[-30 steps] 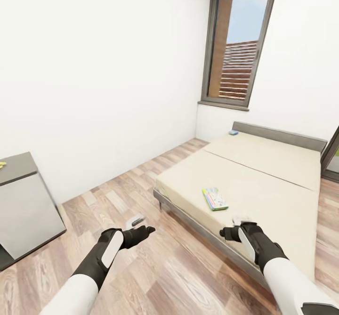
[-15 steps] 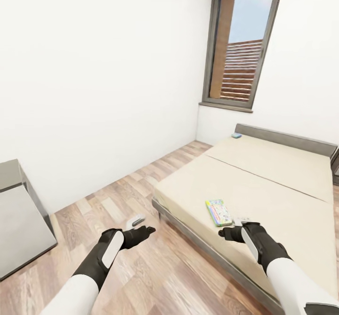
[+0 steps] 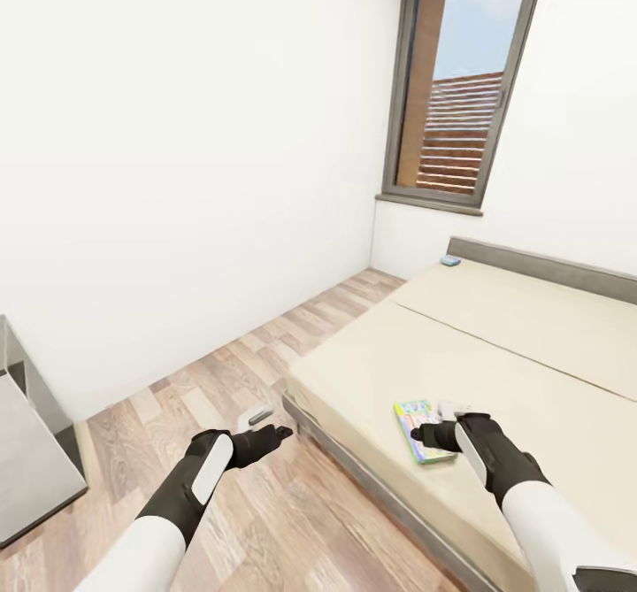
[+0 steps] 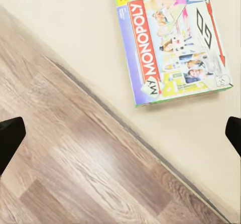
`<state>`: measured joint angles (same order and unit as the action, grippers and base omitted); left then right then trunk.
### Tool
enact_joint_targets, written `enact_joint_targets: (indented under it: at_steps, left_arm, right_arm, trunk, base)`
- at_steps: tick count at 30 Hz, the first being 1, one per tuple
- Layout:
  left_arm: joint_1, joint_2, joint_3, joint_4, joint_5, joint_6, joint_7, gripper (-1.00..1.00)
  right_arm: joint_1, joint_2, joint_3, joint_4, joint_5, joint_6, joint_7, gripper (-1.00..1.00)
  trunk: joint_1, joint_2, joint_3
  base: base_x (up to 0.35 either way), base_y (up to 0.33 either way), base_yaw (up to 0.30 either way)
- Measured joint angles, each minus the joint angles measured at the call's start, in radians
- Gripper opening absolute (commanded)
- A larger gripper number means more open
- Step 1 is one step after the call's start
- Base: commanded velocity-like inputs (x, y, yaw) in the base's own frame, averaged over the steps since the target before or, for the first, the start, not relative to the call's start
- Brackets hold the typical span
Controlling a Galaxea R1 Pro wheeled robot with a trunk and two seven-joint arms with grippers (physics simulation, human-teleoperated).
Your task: Put all the toys in the child's room - the three board games (two on the bed and one on the table), the two jigsaw puzzles on the table, and the tennis ball on the table - inside the toy box on the table in the child's room.
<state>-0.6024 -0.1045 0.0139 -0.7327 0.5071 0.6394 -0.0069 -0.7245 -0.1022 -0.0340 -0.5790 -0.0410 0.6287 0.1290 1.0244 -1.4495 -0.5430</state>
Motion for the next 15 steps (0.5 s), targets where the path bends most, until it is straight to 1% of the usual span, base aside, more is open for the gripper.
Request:
enact_joint_targets:
  at_steps: [6,8,9,12,13,15]
  left_arm:
    - [0.0,-0.001,0.0,0.0,-0.001,0.0,0.001,1.0]
    - [0.0,-0.001,0.0,0.0,-0.001,0.0,0.001,1.0]
    - [0.0,-0.001,0.0,0.0,0.0,0.0,0.002,1.0]
    - [0.0,-0.002,-0.001,0.0,0.0,0.001,0.003,1.0]
    - [0.0,-0.002,-0.001,0.0,-0.001,0.001,0.003,1.0]
    - [0.0,-0.002,-0.001,0.0,0.0,0.001,0.002,1.0]
  right_arm:
    - [-0.002,-0.013,0.0,-0.011,-0.002,0.033,0.001,1.0]
    - [-0.002,-0.019,0.0,-0.013,-0.007,0.043,0.002,1.0]
    - [0.0,-0.027,-0.001,-0.019,-0.016,0.049,0.003,1.0]
    - [0.005,-0.044,-0.001,-0.033,-0.032,0.052,0.005,1.0]
    - [0.005,-0.044,-0.001,-0.033,-0.033,0.053,0.006,1.0]
    - [0.007,-0.061,-0.001,-0.04,-0.043,0.053,0.007,1.0]
  trunk:
    - [0.0,0.0,0.0]
    - [0.0,0.0,0.0]
    - [0.0,0.0,0.0]
    - [0.0,0.0,0.0]
    - [0.0,0.0,0.0]
    - [0.0,0.0,0.0]
  base:
    - [0.336,0.0,0.0]
    - [0.311,0.0,0.0]
    - [0.281,0.0,0.0]
    - [0.211,0.0,0.0]
    - [0.156,0.0,0.0]
    - [0.094,0.0,0.0]
